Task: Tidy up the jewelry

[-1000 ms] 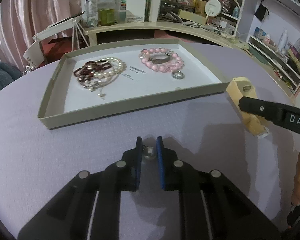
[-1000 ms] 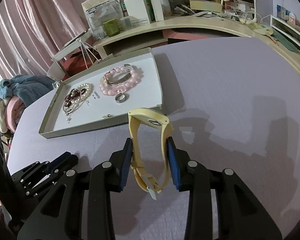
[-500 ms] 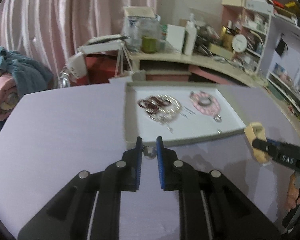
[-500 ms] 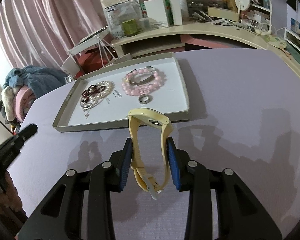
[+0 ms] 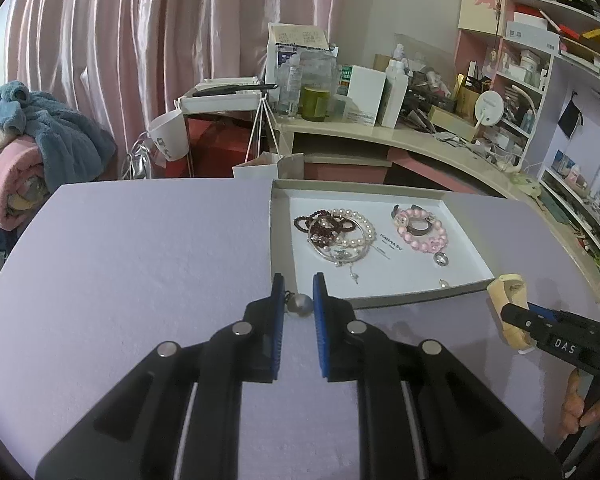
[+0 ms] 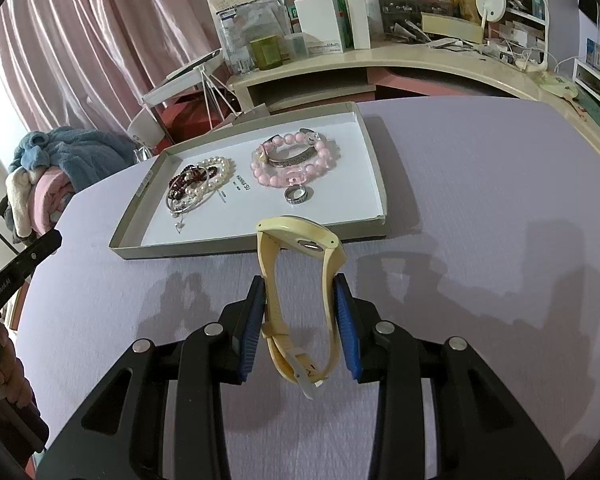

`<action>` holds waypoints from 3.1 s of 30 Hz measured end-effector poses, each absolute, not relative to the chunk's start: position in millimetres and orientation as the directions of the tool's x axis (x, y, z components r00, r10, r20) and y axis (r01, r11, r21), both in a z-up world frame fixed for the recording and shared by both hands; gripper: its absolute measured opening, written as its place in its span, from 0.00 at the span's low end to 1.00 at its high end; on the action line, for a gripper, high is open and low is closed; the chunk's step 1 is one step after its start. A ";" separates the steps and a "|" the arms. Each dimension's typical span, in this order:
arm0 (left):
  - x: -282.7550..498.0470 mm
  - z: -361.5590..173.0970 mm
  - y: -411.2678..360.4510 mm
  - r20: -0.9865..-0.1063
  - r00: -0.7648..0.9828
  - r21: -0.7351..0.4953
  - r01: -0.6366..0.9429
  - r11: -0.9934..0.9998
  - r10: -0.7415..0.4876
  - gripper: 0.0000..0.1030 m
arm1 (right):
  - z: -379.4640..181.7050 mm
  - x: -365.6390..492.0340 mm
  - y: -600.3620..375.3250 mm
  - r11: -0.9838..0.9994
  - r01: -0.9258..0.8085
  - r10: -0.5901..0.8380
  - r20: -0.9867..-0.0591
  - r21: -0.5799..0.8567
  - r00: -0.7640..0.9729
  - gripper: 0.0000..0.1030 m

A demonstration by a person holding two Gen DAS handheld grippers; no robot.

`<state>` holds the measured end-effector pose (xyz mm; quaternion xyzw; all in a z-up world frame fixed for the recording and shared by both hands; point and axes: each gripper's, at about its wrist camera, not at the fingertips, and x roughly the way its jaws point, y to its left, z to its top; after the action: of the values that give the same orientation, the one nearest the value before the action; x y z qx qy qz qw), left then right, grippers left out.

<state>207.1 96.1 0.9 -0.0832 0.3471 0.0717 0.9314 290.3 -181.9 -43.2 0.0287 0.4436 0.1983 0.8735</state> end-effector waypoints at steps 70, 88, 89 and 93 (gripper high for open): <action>299.4 20.0 75.9 -0.632 0.771 -0.249 -0.104 0.963 -0.080 0.54 | -49.0 331.8 -198.7 0.942 -0.203 0.337 -0.753 0.269 0.565 0.66; 177.2 28.7 94.5 -0.590 0.803 -0.179 -0.233 0.956 0.085 0.98 | 4.5 257.3 -197.3 0.952 -0.264 0.306 -0.567 0.157 0.765 0.99; 174.1 29.9 92.9 -0.586 0.806 -0.177 -0.236 0.955 0.091 0.98 | 8.7 250.2 -198.0 0.952 -0.267 0.304 -0.539 0.149 0.785 0.99; 158.6 33.8 84.3 -0.566 0.818 -0.170 -0.241 0.956 0.105 0.98 | 18.2 233.1 -202.0 0.947 -0.284 0.320 -0.489 0.149 0.811 0.99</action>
<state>158.6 84.3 33.8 -0.1177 0.2876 0.0914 0.9461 233.1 -202.0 18.2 0.0346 0.2631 0.1588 0.9510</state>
